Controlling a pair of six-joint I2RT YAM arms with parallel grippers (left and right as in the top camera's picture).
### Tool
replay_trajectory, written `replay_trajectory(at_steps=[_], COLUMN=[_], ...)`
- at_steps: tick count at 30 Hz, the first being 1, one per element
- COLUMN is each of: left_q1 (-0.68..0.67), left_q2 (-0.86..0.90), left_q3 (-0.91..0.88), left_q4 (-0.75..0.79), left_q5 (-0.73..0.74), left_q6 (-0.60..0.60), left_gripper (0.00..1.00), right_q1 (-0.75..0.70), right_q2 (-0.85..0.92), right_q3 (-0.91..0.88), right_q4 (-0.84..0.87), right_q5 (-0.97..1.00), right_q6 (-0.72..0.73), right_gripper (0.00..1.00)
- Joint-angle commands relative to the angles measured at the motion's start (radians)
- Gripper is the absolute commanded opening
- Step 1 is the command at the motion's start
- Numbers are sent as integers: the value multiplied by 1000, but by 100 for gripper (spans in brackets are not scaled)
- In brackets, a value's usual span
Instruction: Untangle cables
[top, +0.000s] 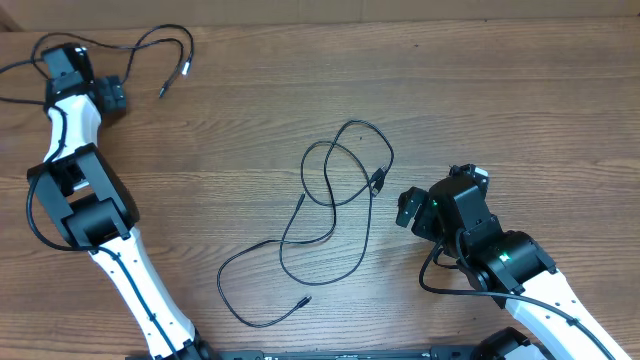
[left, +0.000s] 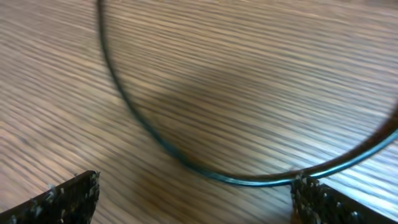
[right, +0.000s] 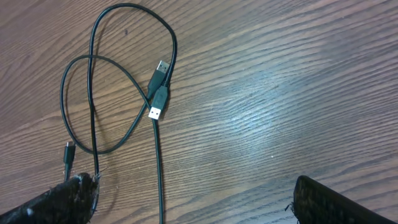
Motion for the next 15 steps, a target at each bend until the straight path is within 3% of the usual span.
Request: replay_trajectory(at_steps=[1,9,15], left_q1=[47,77,72], left_q2=[121,98,-34], left_q3=[-45,-29,-29], left_q4=[-11,-30,-46], left_q5=[-55,48,171], left_q6=[-6,-90,-90], left_gripper=[100,99,100], right_q1=[-4,-4,-4], right_q2=[0,0,0], right_q3=[11,11,11], right_q4=[3,-6,-26], right_q5=[2,2,2], right_q6=[-3,-3,-4], right_gripper=[100,100,100])
